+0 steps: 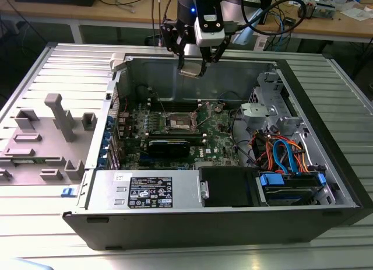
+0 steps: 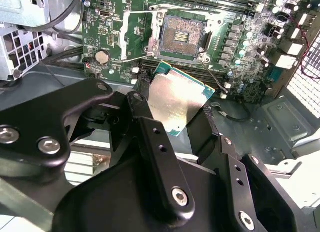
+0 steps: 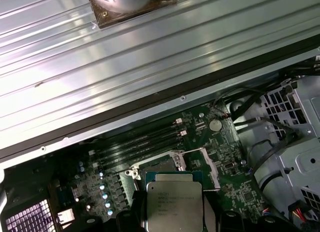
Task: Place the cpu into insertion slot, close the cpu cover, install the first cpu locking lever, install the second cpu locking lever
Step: 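Place the cpu into insertion slot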
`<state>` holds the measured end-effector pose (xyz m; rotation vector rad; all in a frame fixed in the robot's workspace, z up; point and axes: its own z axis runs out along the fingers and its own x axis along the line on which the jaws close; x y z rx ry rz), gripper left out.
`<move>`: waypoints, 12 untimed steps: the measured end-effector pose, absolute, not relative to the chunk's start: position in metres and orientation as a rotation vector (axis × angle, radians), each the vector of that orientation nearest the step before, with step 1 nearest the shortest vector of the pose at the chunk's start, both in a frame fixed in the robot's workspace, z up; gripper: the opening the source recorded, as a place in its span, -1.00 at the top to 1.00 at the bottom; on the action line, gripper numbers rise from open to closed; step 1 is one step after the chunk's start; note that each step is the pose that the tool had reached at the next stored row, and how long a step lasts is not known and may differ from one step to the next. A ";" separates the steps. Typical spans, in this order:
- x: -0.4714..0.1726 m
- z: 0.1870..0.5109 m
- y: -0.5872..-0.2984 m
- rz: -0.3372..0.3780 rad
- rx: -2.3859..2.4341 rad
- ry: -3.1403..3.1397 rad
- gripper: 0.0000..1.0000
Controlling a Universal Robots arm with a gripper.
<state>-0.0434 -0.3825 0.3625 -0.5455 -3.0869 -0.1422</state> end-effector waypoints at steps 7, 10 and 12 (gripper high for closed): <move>-0.043 0.362 -0.382 -0.142 -0.564 -3.084 -0.09; -0.043 0.362 -0.382 -0.142 -0.571 -3.083 -0.09; -0.043 0.362 -0.382 -0.142 -0.580 -3.082 -0.09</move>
